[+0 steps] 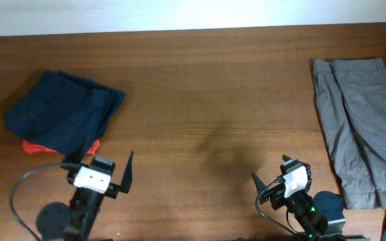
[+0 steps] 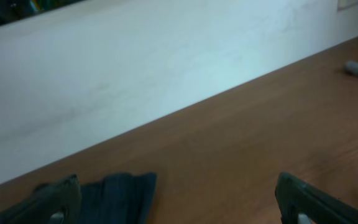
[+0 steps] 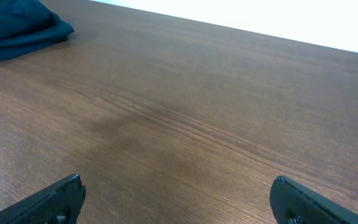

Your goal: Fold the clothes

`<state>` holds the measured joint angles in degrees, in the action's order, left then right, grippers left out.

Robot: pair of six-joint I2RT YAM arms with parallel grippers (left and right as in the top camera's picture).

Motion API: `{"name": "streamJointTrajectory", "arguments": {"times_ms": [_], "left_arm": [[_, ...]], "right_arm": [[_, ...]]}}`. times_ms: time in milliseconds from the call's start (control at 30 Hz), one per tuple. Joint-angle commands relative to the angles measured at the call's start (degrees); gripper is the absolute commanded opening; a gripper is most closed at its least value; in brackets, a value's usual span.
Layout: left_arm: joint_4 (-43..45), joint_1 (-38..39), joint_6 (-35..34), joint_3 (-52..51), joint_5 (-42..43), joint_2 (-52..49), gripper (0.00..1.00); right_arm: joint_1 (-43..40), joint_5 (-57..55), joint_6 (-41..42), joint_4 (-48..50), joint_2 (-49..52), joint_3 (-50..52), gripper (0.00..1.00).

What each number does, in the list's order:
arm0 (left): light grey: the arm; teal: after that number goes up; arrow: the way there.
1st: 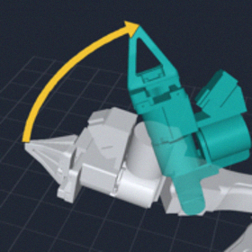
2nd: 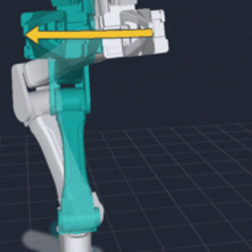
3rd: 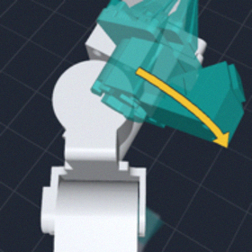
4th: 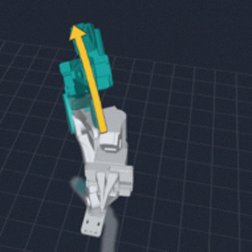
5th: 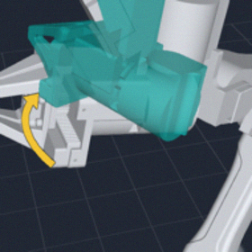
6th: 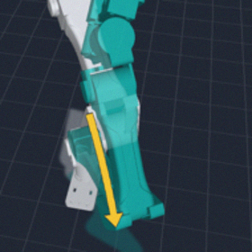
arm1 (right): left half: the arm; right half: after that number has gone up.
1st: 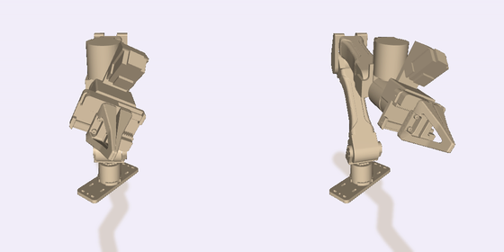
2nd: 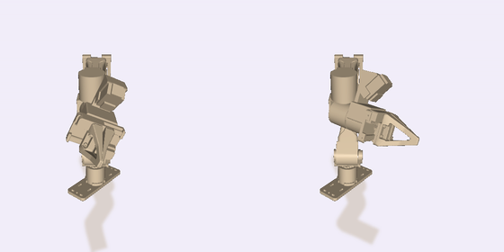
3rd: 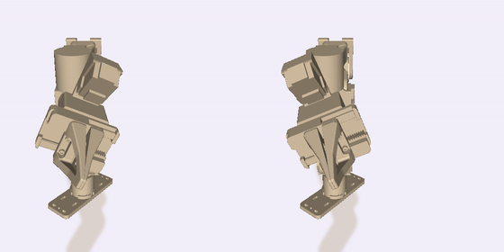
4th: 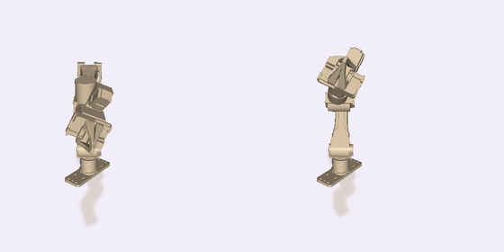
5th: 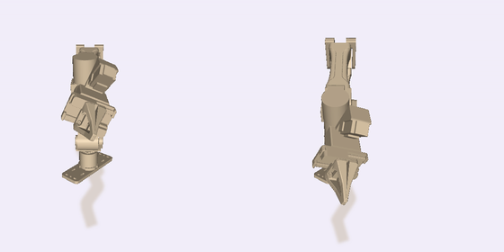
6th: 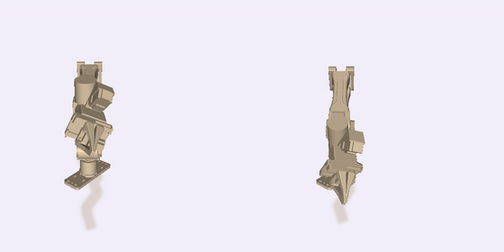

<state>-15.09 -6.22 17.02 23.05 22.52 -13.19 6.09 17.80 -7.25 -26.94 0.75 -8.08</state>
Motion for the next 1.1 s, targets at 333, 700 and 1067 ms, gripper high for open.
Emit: {"name": "streamJointTrajectory", "arguments": {"times_ms": [333,700,1067], "left_arm": [[4.2,1.1,0.6,-15.6,-3.4,12.9,0.99],[12.7,2.0,0.6,-22.5,-4.3,12.7,0.99],[12.0,1.9,0.6,-22.5,-4.3,12.7,0.99]], "right_arm": [[0.3,-0.5,0.7,-0.1,-0.6,0.4,0.99],[0.3,-0.5,0.7,-0.1,-0.6,0.4,0.99],[0.3,-0.5,0.7,-0.1,-0.6,0.4,0.99]]}}
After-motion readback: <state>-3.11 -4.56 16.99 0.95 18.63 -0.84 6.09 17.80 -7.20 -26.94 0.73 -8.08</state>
